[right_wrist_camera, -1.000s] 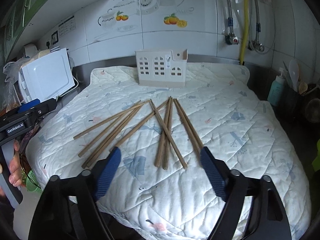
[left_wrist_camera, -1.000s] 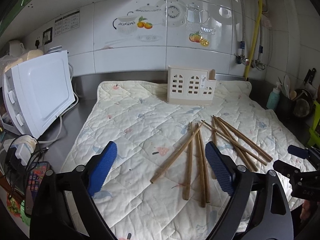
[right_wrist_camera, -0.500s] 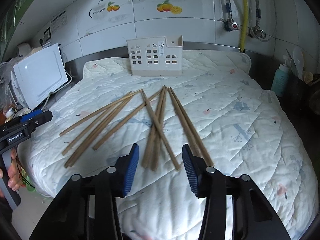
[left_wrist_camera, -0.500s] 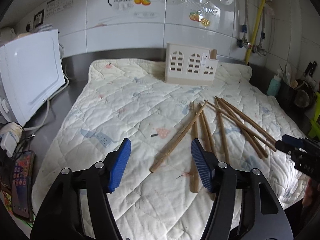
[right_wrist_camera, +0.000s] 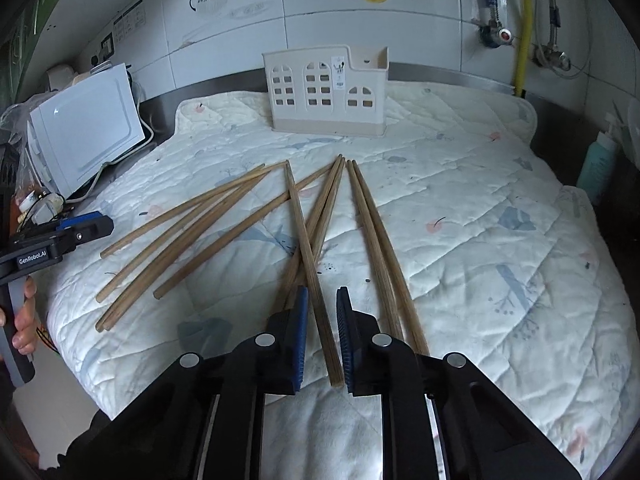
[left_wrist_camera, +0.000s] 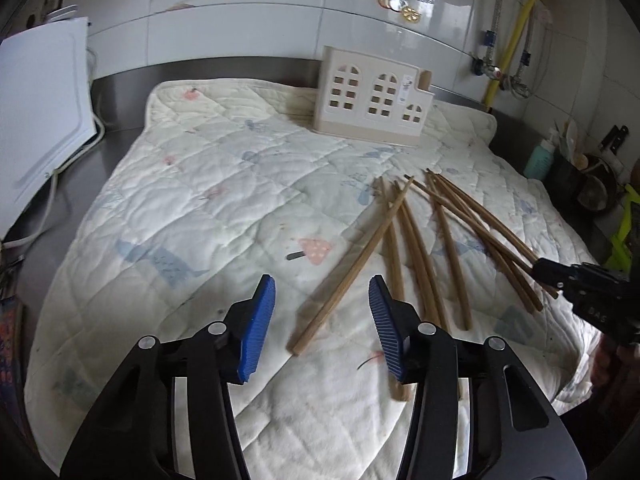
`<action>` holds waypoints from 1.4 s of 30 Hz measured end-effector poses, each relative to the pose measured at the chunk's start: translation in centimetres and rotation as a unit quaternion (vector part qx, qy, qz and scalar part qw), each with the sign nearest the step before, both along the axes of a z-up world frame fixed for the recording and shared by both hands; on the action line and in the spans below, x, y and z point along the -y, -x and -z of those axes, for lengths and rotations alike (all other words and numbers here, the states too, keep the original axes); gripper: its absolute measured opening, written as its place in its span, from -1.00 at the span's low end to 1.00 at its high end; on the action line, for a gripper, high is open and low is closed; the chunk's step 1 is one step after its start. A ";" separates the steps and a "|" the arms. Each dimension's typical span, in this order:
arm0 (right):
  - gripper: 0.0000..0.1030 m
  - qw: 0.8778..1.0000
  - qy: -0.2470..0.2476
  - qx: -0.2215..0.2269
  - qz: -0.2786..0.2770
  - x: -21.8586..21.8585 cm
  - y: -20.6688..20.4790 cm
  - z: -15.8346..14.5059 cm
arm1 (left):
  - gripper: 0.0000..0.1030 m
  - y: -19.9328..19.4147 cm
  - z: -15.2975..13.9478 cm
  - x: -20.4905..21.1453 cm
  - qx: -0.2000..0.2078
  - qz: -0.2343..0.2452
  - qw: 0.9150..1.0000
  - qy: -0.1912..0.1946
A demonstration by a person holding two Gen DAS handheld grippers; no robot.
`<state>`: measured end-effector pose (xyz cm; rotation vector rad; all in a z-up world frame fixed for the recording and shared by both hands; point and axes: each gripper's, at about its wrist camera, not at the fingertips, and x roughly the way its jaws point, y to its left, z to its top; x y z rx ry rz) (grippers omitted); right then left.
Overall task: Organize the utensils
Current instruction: 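Lower the left gripper onto one wooden chopstick and close while the right gripper grasps another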
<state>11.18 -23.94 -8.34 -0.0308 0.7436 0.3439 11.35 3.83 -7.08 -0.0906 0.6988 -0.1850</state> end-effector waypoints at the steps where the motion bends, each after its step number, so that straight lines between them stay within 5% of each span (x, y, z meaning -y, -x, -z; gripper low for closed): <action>1: -0.75 1.000 0.000 -0.003 0.000 0.0 -0.2 0.2 | -0.12 -0.2 0.1 0.2 -0.002 0.008 1.000 0.000; 8: -0.81 1.000 0.001 -0.002 -0.009 -0.1 -0.4 0.6 | -0.34 -1.7 1.2 0.9 -0.023 0.048 0.998 -0.014; 22: -0.85 1.000 -0.002 0.001 -0.013 -0.3 0.0 0.4 | -0.34 -2.5 2.0 1.1 -0.039 0.136 0.988 -0.069; 26: -0.85 1.000 -0.001 0.001 -0.011 -0.4 0.1 0.3 | -0.64 -2.4 2.0 1.4 -0.038 0.159 0.983 -0.082; 35: -0.87 1.000 -0.004 0.012 -0.007 -0.4 0.9 -0.5 | -0.81 -2.1 1.9 1.5 -0.039 0.143 0.986 -0.070; 42: -0.87 1.000 -0.006 0.018 -0.005 -0.5 1.3 -1.0 | -0.78 -1.9 2.0 2.3 -0.032 0.142 0.984 -0.106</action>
